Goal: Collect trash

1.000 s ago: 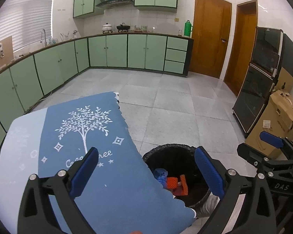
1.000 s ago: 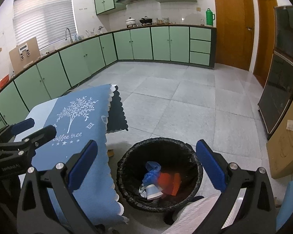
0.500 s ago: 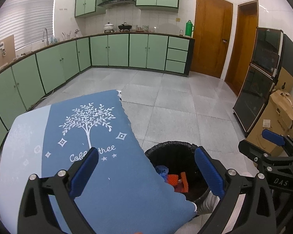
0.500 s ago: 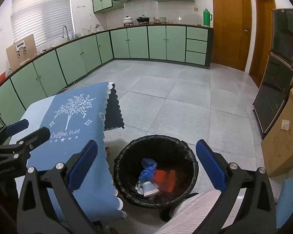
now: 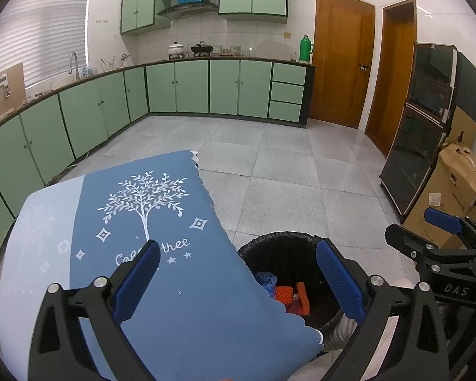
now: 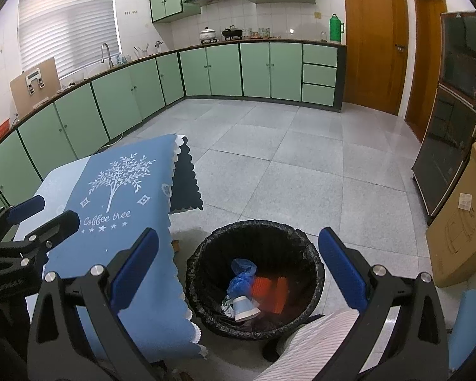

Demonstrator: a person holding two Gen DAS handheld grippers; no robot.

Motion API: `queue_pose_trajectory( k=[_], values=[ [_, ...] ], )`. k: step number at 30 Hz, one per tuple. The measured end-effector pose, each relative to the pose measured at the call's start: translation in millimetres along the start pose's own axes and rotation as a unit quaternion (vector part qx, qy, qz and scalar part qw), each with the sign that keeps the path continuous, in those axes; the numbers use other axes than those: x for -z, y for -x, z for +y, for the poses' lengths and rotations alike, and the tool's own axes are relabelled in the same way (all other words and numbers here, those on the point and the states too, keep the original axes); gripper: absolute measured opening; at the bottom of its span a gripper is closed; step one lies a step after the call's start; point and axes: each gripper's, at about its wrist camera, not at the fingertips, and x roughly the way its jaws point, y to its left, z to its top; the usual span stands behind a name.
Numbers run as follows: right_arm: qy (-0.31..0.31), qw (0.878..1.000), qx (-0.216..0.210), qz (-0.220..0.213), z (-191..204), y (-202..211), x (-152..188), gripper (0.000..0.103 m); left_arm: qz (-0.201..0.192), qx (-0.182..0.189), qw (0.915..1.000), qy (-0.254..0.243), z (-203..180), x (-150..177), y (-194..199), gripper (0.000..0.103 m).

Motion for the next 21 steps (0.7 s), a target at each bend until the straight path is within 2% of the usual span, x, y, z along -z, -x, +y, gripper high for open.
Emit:
queue_pose_trajectory(
  k=[21],
  values=[
    [0.003, 1.0, -0.001, -0.003, 1.1, -0.2, -1.8, 0.098, 0.002, 0.002, 1.0, -0.002, -2.8, -0.6, -2.1, 0.097]
  ],
)
